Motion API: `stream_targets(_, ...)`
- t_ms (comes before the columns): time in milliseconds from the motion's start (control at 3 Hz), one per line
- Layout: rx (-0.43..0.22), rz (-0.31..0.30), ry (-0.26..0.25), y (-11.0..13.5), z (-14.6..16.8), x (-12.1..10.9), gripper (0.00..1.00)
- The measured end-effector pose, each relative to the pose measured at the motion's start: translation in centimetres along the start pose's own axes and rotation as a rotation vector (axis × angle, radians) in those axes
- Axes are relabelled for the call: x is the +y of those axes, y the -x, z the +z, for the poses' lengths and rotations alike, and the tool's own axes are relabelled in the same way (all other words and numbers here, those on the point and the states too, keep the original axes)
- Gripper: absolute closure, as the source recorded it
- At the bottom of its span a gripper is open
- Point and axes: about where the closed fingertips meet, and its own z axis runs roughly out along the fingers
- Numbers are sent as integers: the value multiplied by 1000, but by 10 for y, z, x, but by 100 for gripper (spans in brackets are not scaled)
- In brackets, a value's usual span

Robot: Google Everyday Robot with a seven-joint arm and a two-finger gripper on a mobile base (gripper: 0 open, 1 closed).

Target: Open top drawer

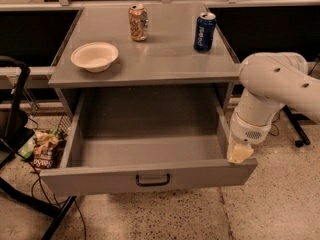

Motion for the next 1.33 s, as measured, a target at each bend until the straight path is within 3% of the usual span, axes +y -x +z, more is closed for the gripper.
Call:
stream_targets(1000,0,0,0,0,0,0,11)
stream_targets(1333,0,0,0,0,0,0,0)
